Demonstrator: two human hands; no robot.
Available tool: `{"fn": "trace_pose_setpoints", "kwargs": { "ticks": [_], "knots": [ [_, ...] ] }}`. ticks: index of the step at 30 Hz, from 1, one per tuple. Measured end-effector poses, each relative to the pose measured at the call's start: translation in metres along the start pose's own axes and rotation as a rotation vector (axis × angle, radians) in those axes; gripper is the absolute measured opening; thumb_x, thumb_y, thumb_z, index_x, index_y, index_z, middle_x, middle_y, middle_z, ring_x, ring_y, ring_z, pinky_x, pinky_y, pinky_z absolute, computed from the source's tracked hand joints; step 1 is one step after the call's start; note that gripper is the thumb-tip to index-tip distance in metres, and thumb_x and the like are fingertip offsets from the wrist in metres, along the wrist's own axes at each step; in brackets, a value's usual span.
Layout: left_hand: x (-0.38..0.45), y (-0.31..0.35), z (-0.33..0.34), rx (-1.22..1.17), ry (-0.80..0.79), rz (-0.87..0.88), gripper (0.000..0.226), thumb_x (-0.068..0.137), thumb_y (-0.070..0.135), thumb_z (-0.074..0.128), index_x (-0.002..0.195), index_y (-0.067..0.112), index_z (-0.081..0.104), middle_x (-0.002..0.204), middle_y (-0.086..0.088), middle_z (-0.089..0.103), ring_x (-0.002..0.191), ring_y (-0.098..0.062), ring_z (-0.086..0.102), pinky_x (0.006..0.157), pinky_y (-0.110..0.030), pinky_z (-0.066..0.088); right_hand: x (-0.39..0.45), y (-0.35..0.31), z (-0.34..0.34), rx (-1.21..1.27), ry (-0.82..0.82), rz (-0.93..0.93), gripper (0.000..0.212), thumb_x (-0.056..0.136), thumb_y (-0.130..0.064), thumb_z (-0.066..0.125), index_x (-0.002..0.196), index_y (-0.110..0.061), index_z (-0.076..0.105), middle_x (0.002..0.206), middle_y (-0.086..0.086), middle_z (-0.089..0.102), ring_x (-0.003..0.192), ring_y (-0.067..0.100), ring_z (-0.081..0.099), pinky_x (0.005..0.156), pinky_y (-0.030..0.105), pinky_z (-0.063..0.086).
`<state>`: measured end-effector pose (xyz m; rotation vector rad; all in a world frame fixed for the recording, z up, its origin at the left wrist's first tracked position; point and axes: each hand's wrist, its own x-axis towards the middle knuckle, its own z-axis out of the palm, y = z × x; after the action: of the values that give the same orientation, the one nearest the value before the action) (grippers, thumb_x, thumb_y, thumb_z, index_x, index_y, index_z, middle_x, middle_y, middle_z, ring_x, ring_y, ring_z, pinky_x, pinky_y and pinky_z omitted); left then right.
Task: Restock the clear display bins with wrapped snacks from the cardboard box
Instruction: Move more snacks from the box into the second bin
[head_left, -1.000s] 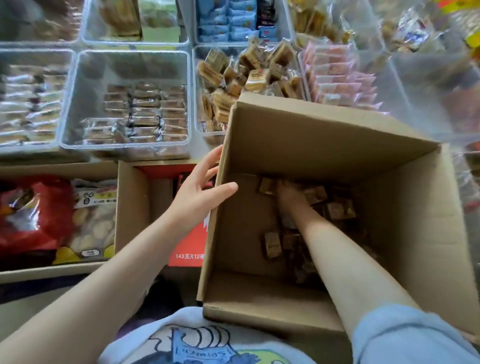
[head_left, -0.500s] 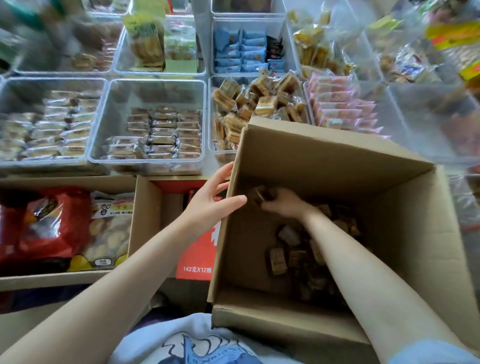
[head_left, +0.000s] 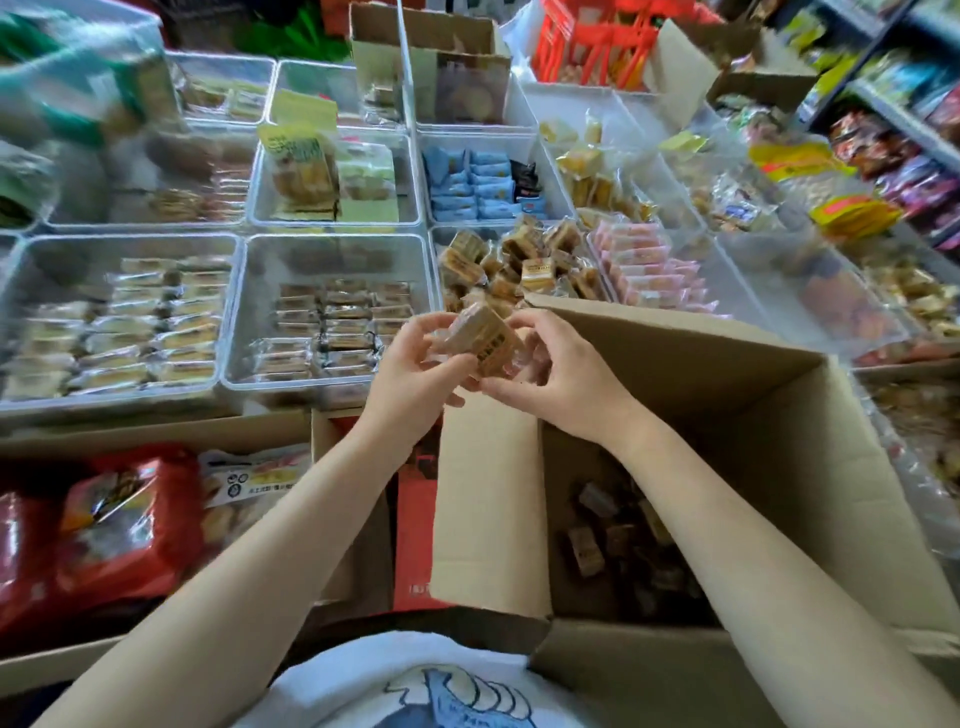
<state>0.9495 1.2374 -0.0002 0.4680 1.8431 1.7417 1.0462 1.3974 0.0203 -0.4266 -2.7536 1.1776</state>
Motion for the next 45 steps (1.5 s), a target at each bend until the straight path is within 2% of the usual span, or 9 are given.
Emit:
{"fn": "trace_pose_setpoints", "kwargs": {
  "ticks": [8,12,15,21,28,33,38,41,45],
  "knots": [
    [0.016,-0.039,-0.165,-0.049,-0.001,-0.043,0.045,0.079,0.014,0.075,0.119,0.032,0.062,0.113,-0.007,0.071,0.104,-0.025,0.071,0.086,-0.04,0.06,0.079,-0.07,0.111,0.101,-0.125,0.087,0.025,0.089,-0.024,0.074,0.112,-0.024,0.064,0.1,-0.001,0.068,0.085,0.015,0.066,0.076,0.027,0.055],
    [0.04,-0.083,-0.238,0.493,0.082,-0.051,0.067,0.089,0.024,0.072,0.149,0.02,0.042,0.14,0.004,0.05,0.133,-0.014,0.047,0.11,-0.028,0.035,0.136,-0.09,0.166,-0.022,-0.05,0.126,0.024,0.088,-0.023,0.074,0.11,-0.023,0.062,0.104,0.001,0.066,0.091,0.017,0.064,0.081,0.028,0.051],
    [0.056,-0.116,-0.278,0.931,-0.043,-0.059,0.081,0.093,0.035,0.064,0.159,0.017,0.021,0.166,-0.006,0.021,0.153,-0.02,0.016,0.124,-0.036,0.015,0.177,-0.091,0.196,-0.14,0.032,0.157,0.024,0.09,-0.017,0.07,0.111,-0.023,0.06,0.107,0.0,0.057,0.091,0.016,0.059,0.078,0.024,0.045],
    [0.063,-0.159,-0.3,1.299,-0.293,0.07,0.096,0.092,0.049,0.052,0.16,0.027,-0.012,0.164,0.001,-0.026,0.153,-0.017,-0.019,0.125,-0.041,-0.006,0.241,-0.067,0.241,-0.334,0.026,0.222,0.027,0.092,-0.013,0.063,0.119,-0.016,0.06,0.118,0.005,0.054,0.096,0.019,0.054,0.089,0.034,0.048],
    [0.062,-0.17,-0.3,1.383,-0.301,0.054,0.101,0.094,0.051,0.047,0.154,0.023,-0.029,0.159,-0.004,-0.039,0.149,-0.021,-0.031,0.124,-0.044,-0.01,0.261,-0.053,0.303,-0.569,-0.263,0.213,0.041,0.098,-0.006,0.044,0.138,-0.011,0.051,0.136,0.012,0.05,0.121,0.034,0.053,0.096,0.04,0.046],
    [0.063,-0.174,-0.303,1.383,-0.307,0.072,0.098,0.096,0.049,0.043,0.152,0.023,-0.033,0.157,-0.004,-0.042,0.147,-0.021,-0.034,0.123,-0.043,-0.015,0.243,-0.047,0.313,-0.697,-0.361,0.128,0.059,0.103,-0.023,0.034,0.158,-0.007,0.017,0.165,0.011,0.016,0.152,0.028,0.017,0.12,0.047,0.024],
    [0.062,-0.174,-0.302,1.363,-0.286,0.061,0.1,0.095,0.048,0.047,0.153,0.024,-0.032,0.158,-0.002,-0.041,0.148,-0.019,-0.033,0.123,-0.042,-0.015,0.225,-0.051,0.302,-0.644,-0.425,0.106,0.055,0.103,-0.029,0.033,0.157,-0.02,0.028,0.167,0.004,0.015,0.153,0.024,0.009,0.122,0.049,0.015],
    [0.063,-0.165,-0.303,1.328,-0.3,0.022,0.1,0.095,0.049,0.051,0.156,0.028,-0.025,0.16,0.002,-0.038,0.151,-0.018,-0.027,0.124,-0.043,-0.009,0.2,-0.061,0.282,-0.563,-0.389,0.083,0.05,0.103,-0.026,0.038,0.153,-0.023,0.037,0.163,0.003,0.024,0.151,0.023,0.017,0.12,0.047,0.017],
    [0.063,-0.137,-0.291,1.254,-0.249,-0.096,0.083,0.097,0.047,0.053,0.161,0.032,0.003,0.167,0.002,-0.017,0.155,-0.02,-0.013,0.125,-0.045,-0.002,0.144,-0.07,0.218,-0.304,-0.238,0.054,0.034,0.102,-0.019,0.046,0.133,-0.018,0.06,0.133,0.0,0.056,0.12,0.016,0.053,0.099,0.033,0.044]
  ]
}}
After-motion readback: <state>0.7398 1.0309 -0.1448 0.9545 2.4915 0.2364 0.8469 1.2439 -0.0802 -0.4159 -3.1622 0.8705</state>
